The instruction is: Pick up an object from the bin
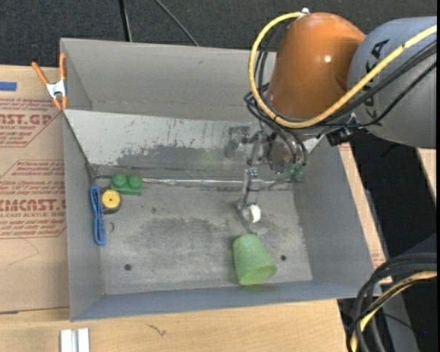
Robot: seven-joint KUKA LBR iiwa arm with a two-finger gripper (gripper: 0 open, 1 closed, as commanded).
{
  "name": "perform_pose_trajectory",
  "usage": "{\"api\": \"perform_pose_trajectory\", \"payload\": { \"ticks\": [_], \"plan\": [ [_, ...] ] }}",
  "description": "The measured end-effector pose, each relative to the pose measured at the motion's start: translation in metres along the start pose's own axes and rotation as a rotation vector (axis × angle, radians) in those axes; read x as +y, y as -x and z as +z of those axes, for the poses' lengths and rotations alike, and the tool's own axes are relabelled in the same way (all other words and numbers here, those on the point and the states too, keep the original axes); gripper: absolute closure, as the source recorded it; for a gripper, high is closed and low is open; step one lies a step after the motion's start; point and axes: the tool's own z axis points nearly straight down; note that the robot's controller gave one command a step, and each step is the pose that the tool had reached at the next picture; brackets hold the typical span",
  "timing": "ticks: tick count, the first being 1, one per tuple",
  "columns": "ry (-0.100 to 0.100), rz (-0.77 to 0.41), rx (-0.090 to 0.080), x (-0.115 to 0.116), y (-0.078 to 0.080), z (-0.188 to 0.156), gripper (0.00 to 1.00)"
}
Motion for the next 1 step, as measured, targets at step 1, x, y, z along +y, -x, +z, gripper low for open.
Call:
{"api": "perform_pose_trajectory", "payload": {
  "ticks": [1],
  "plan": [
    [-0.004, 0.077, 0.008, -0.0744, -0.0333, 0.0550, 0.00]
  ]
}}
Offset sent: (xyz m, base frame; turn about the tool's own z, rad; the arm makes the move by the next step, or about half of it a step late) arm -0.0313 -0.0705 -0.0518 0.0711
